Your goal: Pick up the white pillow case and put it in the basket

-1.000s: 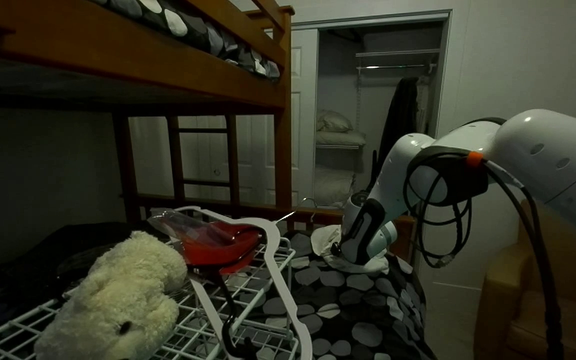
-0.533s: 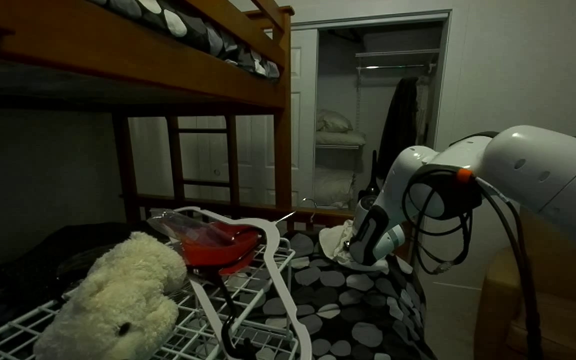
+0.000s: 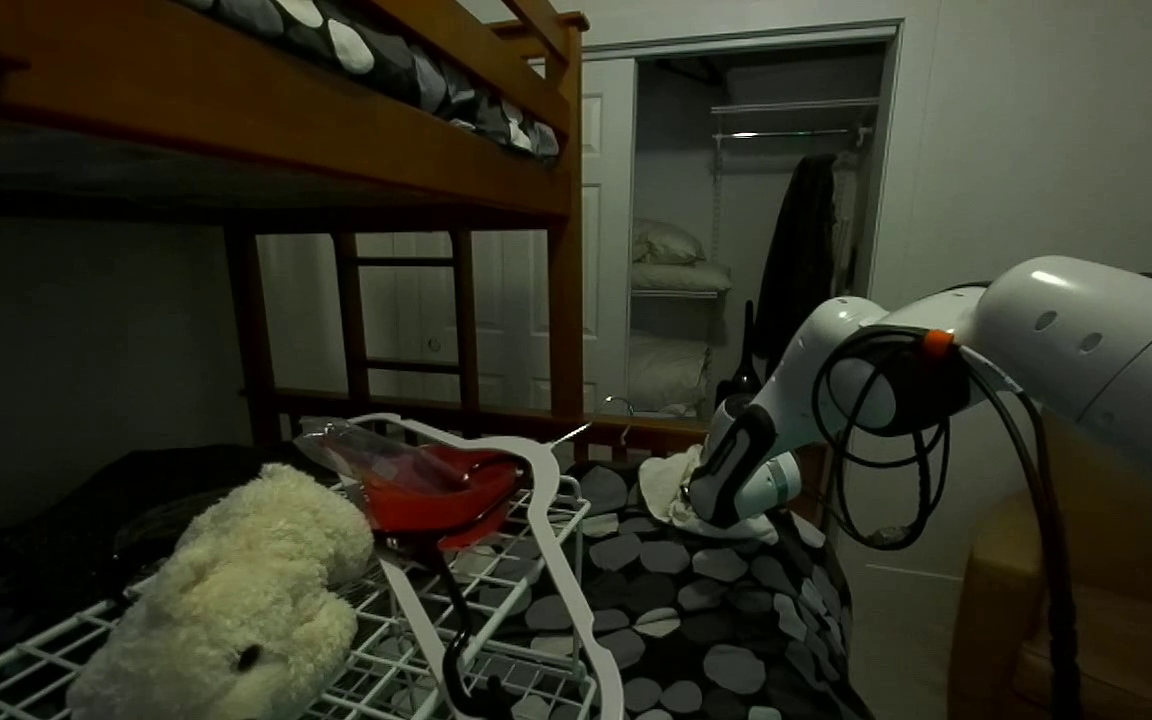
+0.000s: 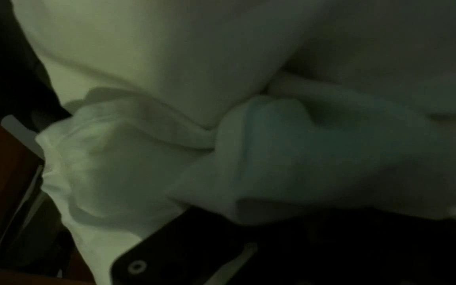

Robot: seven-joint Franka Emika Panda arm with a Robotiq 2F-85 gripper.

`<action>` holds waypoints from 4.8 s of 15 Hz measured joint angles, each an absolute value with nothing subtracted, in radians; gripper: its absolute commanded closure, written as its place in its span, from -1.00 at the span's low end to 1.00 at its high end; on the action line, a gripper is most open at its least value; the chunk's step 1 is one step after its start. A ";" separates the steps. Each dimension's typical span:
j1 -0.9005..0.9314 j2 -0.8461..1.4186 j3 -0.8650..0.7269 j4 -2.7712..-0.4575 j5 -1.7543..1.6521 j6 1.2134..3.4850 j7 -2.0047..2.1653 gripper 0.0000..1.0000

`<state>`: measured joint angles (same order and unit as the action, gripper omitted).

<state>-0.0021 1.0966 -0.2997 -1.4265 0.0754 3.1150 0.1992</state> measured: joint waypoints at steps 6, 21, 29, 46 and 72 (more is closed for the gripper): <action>-0.084 1.039 -0.135 -1.425 0.078 3.104 0.137 0.95; -0.467 0.609 0.802 -1.659 0.268 3.142 -0.374 0.96; -0.407 0.862 1.125 -1.466 0.230 3.161 -0.507 0.96; -0.468 1.034 1.441 -1.417 0.212 2.713 -0.609 0.96; -0.399 0.821 1.157 -1.344 0.092 2.460 -0.416 -1.00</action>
